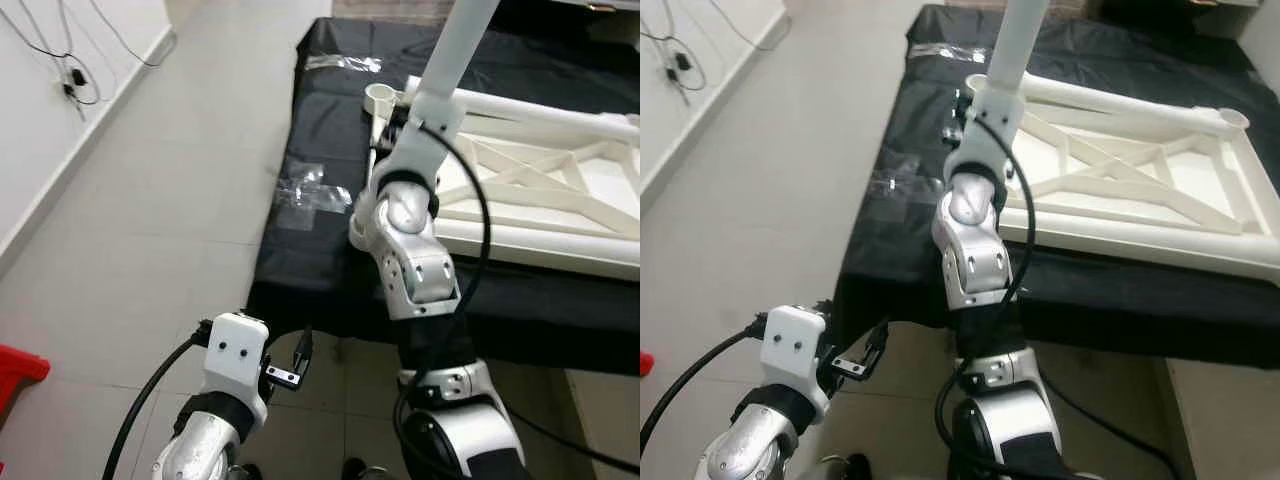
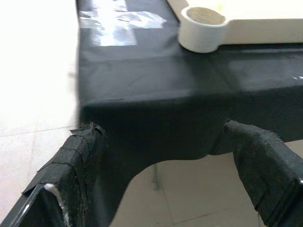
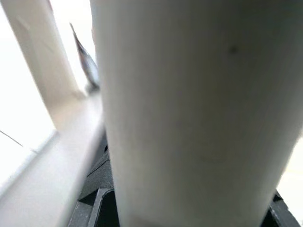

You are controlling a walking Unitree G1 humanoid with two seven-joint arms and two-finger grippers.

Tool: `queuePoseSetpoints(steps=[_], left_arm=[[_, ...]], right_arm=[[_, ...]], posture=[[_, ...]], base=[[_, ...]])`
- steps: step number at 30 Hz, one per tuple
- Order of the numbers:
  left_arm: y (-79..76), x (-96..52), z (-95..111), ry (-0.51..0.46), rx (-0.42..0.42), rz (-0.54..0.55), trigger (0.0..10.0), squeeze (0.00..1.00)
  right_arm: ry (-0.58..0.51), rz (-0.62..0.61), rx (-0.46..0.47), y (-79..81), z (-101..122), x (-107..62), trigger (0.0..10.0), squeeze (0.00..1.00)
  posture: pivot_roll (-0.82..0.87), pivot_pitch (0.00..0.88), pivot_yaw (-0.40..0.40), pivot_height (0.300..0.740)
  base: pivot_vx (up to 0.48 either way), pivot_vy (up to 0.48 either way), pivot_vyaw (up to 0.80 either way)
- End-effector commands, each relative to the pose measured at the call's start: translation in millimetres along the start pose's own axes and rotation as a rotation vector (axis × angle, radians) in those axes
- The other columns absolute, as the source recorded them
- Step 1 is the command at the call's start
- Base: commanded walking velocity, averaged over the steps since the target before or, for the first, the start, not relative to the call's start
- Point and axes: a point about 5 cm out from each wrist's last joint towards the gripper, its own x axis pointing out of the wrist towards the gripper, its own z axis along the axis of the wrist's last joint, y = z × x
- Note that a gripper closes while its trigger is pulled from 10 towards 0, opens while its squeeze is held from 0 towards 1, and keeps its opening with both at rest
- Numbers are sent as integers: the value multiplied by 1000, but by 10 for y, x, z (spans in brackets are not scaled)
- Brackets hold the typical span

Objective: Building children table

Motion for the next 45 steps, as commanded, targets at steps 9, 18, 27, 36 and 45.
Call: queuePoseSetpoints(steps=[9, 18, 27, 36, 45], left_arm=[[134, 259, 203, -81, 118, 62, 10000, 0], [203, 575, 273, -94, 219, 16, 10000, 0], [119, 712, 75, -49, 211, -107, 10000, 0], [115, 801, 92, -75, 222, -119, 10000, 0], [-2, 838, 126, -115, 255, -162, 10000, 0]], right_arm=[[54, 431, 256, 162, 49, -249, 10000, 0], [192, 574, 322, 155, -262, -522, 10000, 0], [270, 689, 372, 193, -315, -747, 10000, 0], [298, 739, 385, 203, -328, -834, 10000, 0], [314, 741, 369, 183, -342, -868, 10000, 0]], posture=[[63, 159, -63, 740], [57, 105, -47, 740], [41, 89, -42, 740], [37, 91, -40, 740], [36, 93, -41, 740]], base=[[0, 0, 0], [0, 0, 0], [0, 0, 0], [0, 0, 0], [0, 0, 0]])
